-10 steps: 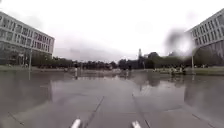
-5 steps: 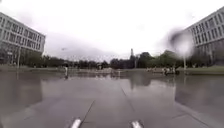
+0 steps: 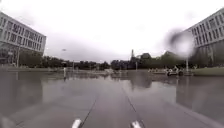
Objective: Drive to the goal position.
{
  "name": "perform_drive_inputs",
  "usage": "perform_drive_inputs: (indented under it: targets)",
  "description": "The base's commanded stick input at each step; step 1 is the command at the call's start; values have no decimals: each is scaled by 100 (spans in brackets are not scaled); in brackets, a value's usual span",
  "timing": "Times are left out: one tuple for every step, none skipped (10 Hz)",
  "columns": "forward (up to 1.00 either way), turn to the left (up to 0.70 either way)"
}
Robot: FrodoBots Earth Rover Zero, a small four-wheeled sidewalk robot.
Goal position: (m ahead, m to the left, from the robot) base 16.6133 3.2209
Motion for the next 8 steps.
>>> perform_drive_inputs:
  targets:
    - [70,0]
    - [70,-1]
    - [70,-28]
    - [70,-3]
    - [70,0]
    - [70,0]
    - [70,0]
    - [70,0]
